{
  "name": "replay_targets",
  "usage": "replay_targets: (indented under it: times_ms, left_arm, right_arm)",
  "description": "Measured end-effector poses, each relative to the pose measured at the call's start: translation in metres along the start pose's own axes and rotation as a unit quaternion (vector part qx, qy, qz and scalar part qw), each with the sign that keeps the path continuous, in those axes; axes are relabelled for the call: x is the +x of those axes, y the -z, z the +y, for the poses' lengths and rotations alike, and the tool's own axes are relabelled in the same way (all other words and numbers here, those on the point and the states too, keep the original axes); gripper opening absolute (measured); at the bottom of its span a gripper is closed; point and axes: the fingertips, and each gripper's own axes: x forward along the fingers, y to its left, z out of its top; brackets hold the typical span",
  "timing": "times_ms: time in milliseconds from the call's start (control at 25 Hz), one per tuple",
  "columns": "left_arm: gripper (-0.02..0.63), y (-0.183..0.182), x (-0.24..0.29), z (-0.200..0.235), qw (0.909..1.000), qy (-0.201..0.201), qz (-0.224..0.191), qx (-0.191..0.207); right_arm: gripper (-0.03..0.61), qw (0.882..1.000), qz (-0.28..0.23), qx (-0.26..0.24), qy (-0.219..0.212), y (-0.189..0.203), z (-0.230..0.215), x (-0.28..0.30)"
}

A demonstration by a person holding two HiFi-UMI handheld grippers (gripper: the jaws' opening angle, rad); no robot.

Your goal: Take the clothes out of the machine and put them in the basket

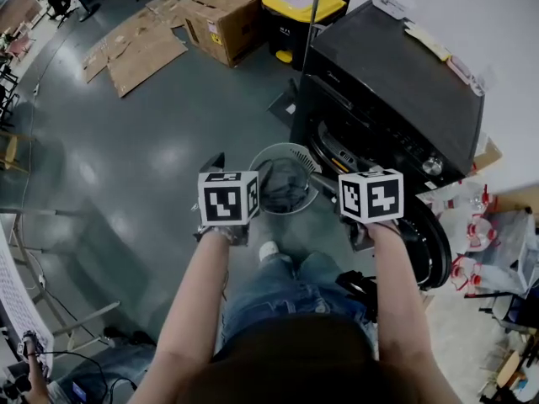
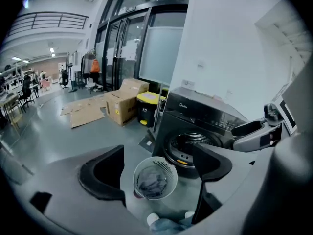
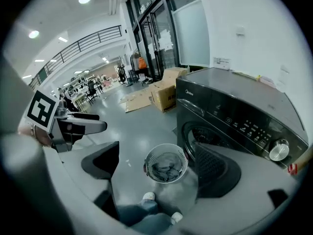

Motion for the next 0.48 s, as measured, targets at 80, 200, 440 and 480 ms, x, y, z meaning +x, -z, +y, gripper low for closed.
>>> replay_targets:
  times_ms: [80, 200, 440, 480]
  left_arm:
    - [0.425, -0.003, -0.003, -0.007, 1.0, -0.007, -0.005, 0.002]
    - [0.425, -0.007, -0.009, -0.024, 0.9996, -0.02, -0.019, 0.001]
    - [0.425, -0.007, -0.032, -0.077, 0.9985, -0.041, -0.037, -0.003]
    - [0.425, -0.006, -0.036, -0.086, 0.9983, -0.044, -0.037, -0.003]
  right_arm:
    - [0.477, 1.0, -0.018, -0.009, -0.007, -0.006, -0.001, -0.006]
    - [0.477, 0.999, -0.037, -0.033, -0.009, -0.012, -0.008, -0.019]
    - [0.477, 0.997, -0.053, -0.055, -0.014, -0.002, -0.045, -0.069]
    - [0.477, 0.997, -0.052, -0.056, -0.018, 0.001, -0.051, -0.077]
